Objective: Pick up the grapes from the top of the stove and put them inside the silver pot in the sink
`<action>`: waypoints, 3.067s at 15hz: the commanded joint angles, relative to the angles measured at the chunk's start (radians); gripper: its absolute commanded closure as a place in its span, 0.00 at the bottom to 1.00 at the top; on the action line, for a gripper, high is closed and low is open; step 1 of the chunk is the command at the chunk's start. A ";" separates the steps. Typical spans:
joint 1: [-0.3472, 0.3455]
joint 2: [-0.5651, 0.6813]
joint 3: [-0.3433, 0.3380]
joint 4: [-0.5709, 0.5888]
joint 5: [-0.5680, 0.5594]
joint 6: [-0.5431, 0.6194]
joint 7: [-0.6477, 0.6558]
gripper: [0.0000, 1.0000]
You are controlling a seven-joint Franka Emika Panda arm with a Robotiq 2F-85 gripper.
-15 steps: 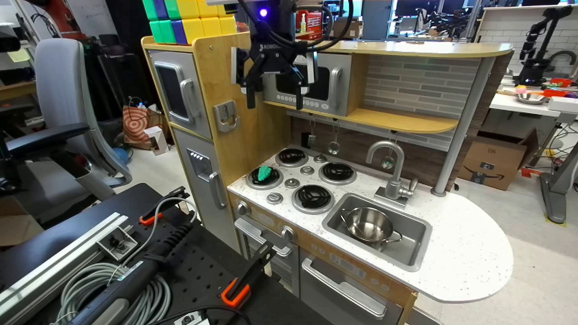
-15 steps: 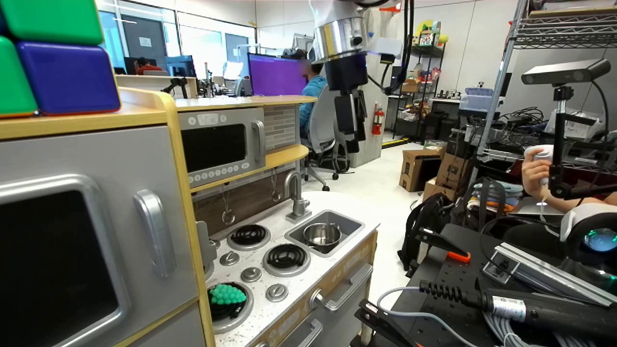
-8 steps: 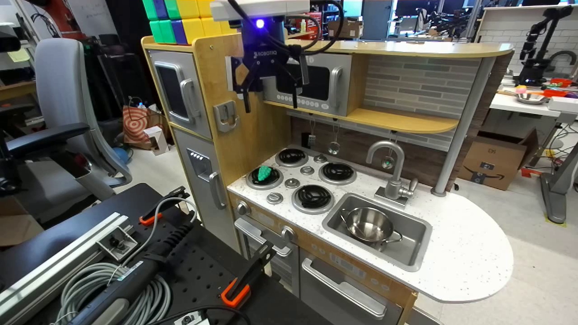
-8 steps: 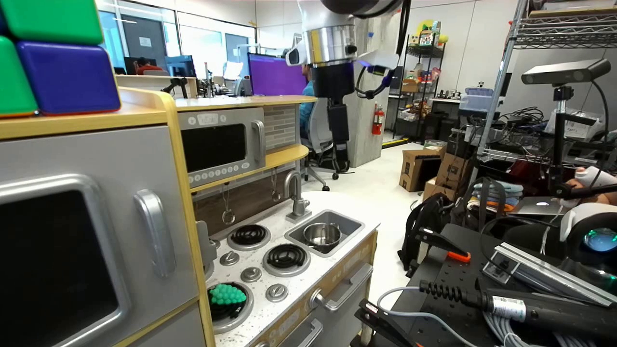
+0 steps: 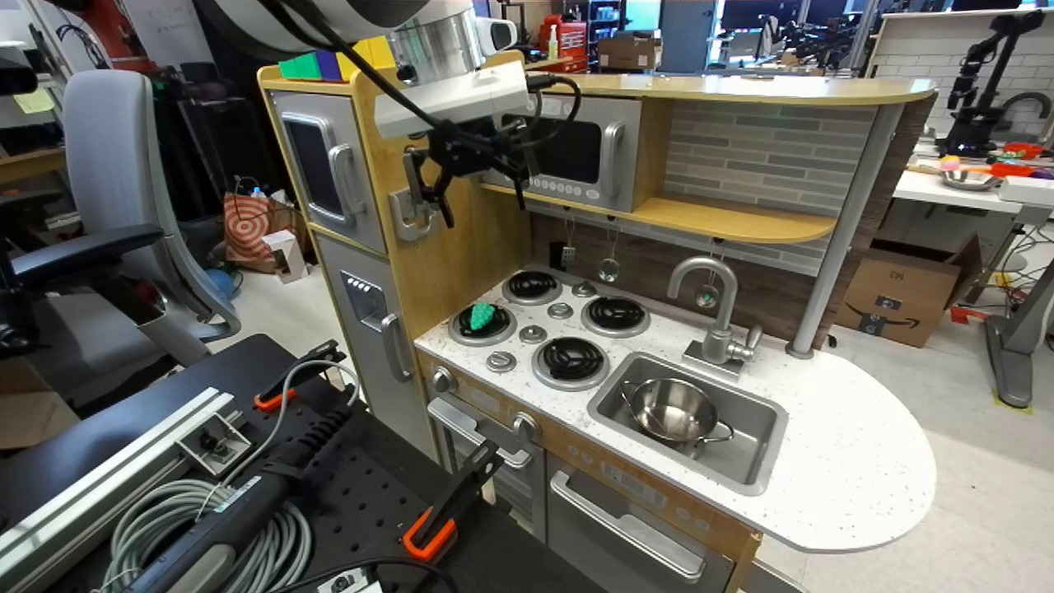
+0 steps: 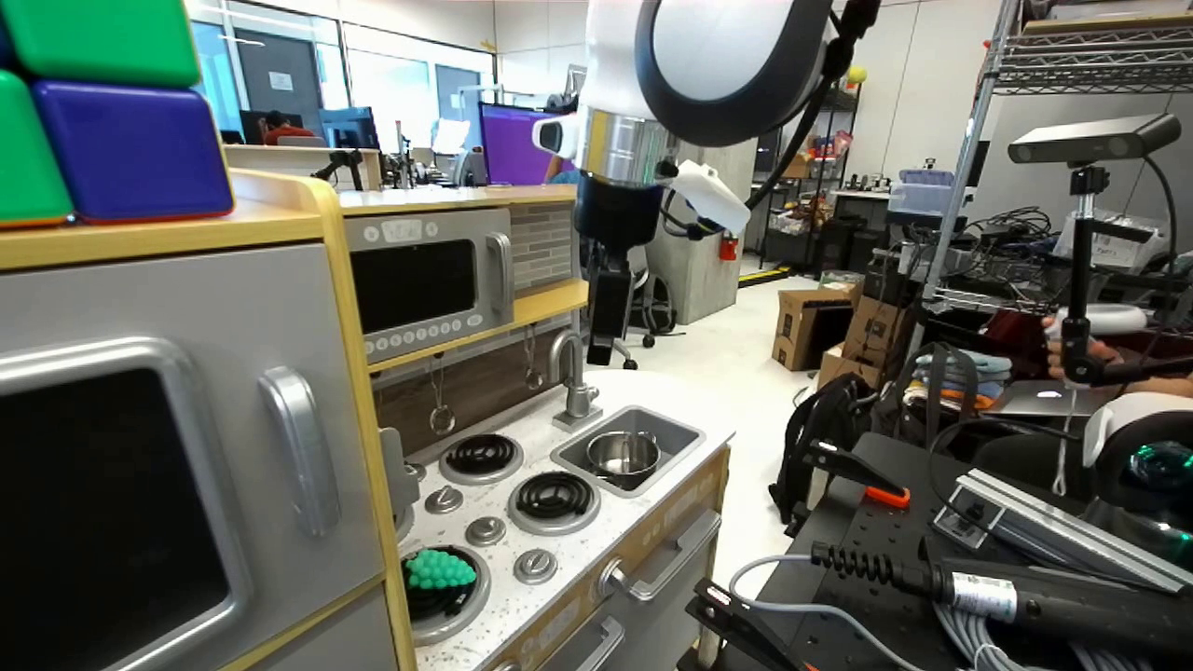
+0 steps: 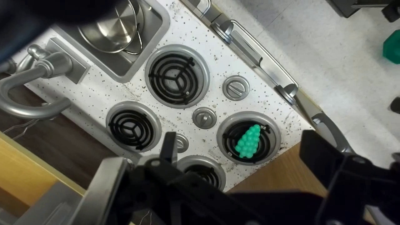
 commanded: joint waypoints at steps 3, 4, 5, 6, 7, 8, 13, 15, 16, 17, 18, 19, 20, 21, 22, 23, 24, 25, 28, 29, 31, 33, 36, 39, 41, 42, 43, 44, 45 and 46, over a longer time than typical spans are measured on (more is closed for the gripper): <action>0.000 -0.002 0.002 0.009 -0.001 -0.005 0.003 0.00; 0.000 -0.002 0.002 0.010 -0.001 -0.005 0.003 0.00; -0.008 0.011 0.013 0.004 0.017 0.038 -0.039 0.00; -0.018 0.048 0.028 0.018 0.050 0.084 -0.084 0.00; -0.027 0.072 0.050 0.029 0.099 0.102 -0.121 0.00; -0.042 0.115 0.085 0.053 0.170 0.109 -0.180 0.00; -0.021 0.327 0.092 0.204 0.164 0.151 -0.116 0.00; 0.012 0.409 0.047 0.285 0.102 0.139 -0.061 0.00; 0.023 0.452 0.032 0.332 0.075 0.116 -0.038 0.00; 0.037 0.493 0.015 0.379 0.046 0.098 -0.014 0.00; 0.038 0.528 0.013 0.419 0.025 0.076 -0.004 0.00; 0.036 0.553 0.023 0.446 0.008 0.065 -0.003 0.00; 0.040 0.571 0.028 0.457 -0.015 0.079 -0.008 0.00; 0.049 0.586 0.027 0.466 -0.038 0.101 -0.010 0.00; 0.051 0.599 0.038 0.474 -0.053 0.110 -0.020 0.00; 0.051 0.609 0.052 0.481 -0.061 0.110 -0.026 0.00; 0.060 0.619 0.058 0.492 -0.069 0.112 -0.023 0.00; 0.073 0.630 0.058 0.505 -0.075 0.112 -0.017 0.00; 0.064 0.611 0.070 0.479 -0.068 0.107 -0.016 0.00; 0.070 0.615 0.070 0.485 -0.069 0.107 -0.015 0.00; 0.079 0.624 0.056 0.498 -0.066 0.112 0.006 0.00; 0.078 0.652 0.061 0.525 -0.052 0.112 0.026 0.00; 0.063 0.700 0.088 0.564 -0.026 0.103 0.049 0.00; 0.070 0.754 0.091 0.610 -0.016 0.091 0.083 0.00; 0.071 0.788 0.094 0.642 -0.013 0.079 0.101 0.00; 0.077 0.809 0.087 0.662 -0.015 0.077 0.112 0.00; 0.088 0.830 0.074 0.683 -0.024 0.082 0.121 0.00; 0.095 0.848 0.068 0.703 -0.028 0.077 0.126 0.00; 0.099 0.863 0.066 0.720 -0.030 0.076 0.128 0.00; 0.102 0.881 0.067 0.742 -0.032 0.065 0.124 0.00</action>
